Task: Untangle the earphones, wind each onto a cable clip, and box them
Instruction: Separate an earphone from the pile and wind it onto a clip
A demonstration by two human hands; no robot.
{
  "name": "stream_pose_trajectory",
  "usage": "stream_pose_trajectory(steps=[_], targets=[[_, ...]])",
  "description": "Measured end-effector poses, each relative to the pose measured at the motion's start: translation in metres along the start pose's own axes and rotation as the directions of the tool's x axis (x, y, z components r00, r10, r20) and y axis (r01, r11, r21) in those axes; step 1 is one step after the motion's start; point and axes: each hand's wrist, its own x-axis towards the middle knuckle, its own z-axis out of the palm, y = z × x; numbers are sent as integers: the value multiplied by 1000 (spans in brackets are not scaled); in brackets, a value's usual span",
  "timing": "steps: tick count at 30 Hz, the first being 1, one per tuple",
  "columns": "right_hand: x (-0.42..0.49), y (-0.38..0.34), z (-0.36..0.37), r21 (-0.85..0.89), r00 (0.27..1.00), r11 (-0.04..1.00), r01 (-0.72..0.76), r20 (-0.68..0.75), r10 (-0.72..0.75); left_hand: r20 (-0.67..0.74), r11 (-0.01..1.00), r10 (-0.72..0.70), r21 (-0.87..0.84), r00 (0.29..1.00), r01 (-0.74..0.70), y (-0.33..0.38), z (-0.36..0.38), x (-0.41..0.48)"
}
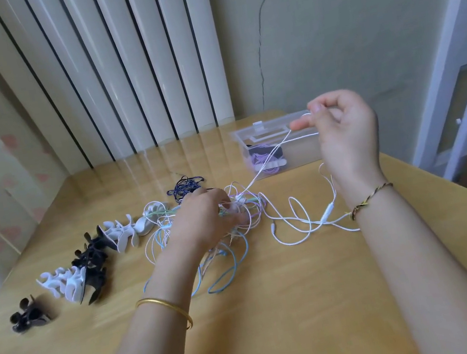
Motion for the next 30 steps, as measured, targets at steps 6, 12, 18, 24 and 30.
stream_pose_trajectory(steps=[6,12,18,24,30], targets=[[-1,7,-10,-132,997,991,12,-70,-22,-126,993,-1,117,992,16,8,2,1],[-8,18,-19,-174,988,985,19,-146,-45,-238,944,35,326,971,46,21,6,1],[-8,23,-25,-135,978,990,44,-198,-70,-123,933,17,358,992,28,31,9,3],[-7,25,-31,-324,996,946,-7,-89,-23,-24,932,-88,351,996,91,42,8,0],[-2,36,-41,-748,979,660,-75,71,192,-112,873,201,472,973,-126,67,15,-10]])
